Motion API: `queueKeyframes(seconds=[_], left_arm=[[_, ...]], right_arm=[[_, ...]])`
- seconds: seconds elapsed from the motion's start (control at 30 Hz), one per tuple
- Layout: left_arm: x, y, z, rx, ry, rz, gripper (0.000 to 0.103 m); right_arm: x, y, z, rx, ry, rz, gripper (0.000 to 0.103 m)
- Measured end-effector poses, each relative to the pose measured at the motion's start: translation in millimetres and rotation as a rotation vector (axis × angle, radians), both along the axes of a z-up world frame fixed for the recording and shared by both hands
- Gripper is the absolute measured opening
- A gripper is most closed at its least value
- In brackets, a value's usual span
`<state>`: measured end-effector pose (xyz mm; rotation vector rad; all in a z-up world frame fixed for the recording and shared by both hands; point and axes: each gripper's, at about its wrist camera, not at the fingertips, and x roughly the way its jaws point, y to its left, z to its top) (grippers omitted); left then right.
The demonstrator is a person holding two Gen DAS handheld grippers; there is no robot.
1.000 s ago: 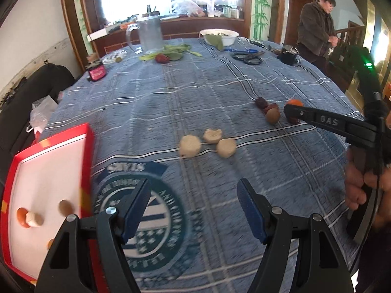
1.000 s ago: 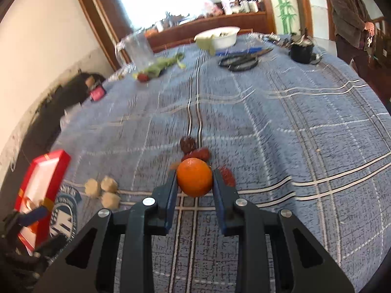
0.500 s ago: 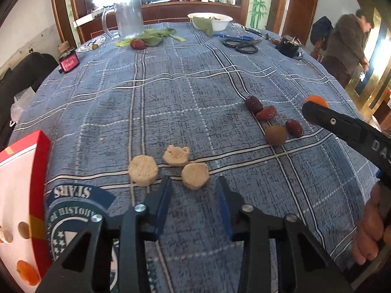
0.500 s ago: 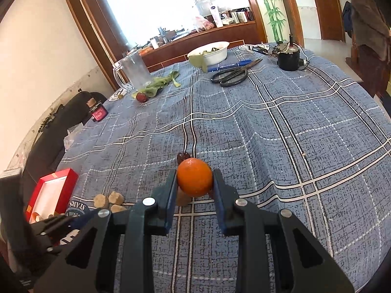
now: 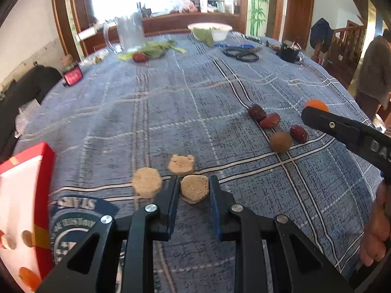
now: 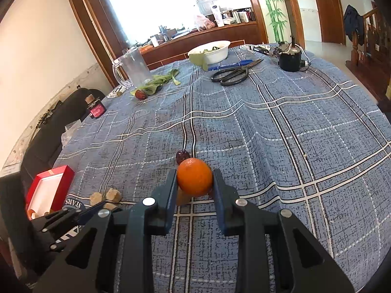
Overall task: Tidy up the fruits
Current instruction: 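Grasp a round beige cookie with the left gripper while the right gripper holds the orange, then carry the orange and cookie toward the tray with both grippers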
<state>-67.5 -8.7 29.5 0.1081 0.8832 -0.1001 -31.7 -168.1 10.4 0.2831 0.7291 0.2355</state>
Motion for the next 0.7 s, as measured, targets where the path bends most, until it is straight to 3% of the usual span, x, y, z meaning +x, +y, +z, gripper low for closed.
queueKeyframes(seconds=[0.33,0.7], left_arm=[[-44.4,26.4,47.1,0.069,-0.198,0.072,0.023],[-71.1,68.9,70.2,0.086,-0.283,0.167,0.023]], right_arm=[[-3.7,3.2,2.6,-0.042,-0.045,-0.012,0.029],[-5.1,9.8,2.0,-0.108,-0.08,-0.019,0.029]])
